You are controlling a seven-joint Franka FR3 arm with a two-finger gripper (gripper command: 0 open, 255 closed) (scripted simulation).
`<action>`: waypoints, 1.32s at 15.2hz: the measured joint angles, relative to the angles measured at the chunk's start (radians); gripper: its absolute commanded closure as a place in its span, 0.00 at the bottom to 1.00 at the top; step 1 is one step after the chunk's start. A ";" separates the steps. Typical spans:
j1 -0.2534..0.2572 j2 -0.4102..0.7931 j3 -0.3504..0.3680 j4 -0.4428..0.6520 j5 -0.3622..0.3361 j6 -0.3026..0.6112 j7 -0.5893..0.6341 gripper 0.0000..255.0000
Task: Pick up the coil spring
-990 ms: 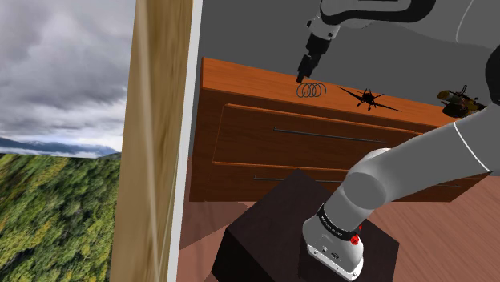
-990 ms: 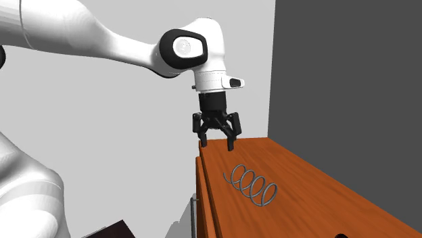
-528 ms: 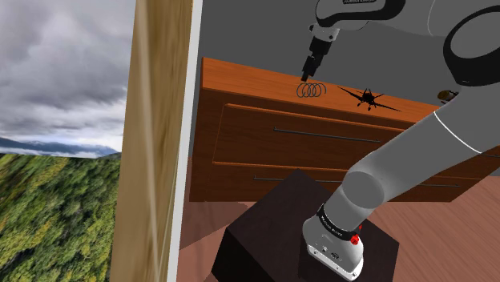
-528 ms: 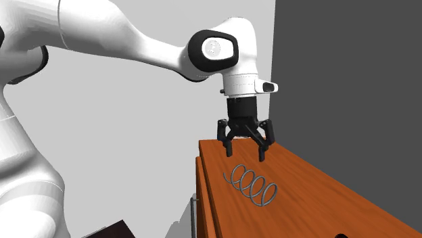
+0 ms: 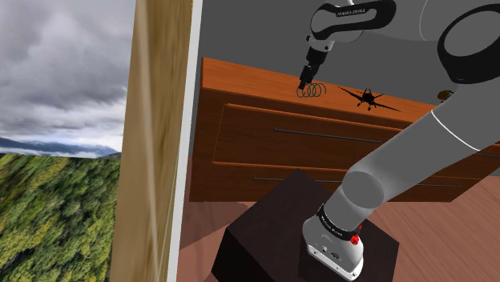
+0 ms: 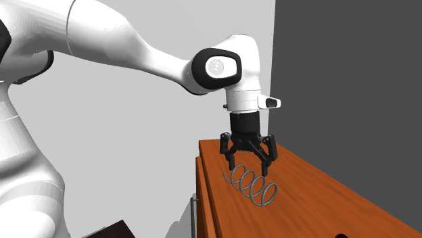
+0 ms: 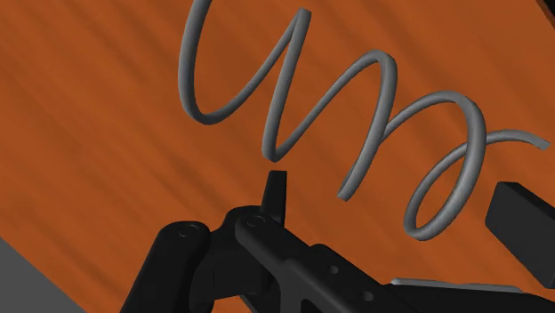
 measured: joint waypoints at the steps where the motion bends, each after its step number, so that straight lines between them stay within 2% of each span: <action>1: 0.000 0.001 -0.001 -0.003 0.000 0.004 -0.001 1.00; 11: -0.001 0.002 -0.001 -0.005 0.000 0.010 -0.001 1.00; 20: 0.003 -0.005 0.007 0.094 0.005 -0.097 -0.009 1.00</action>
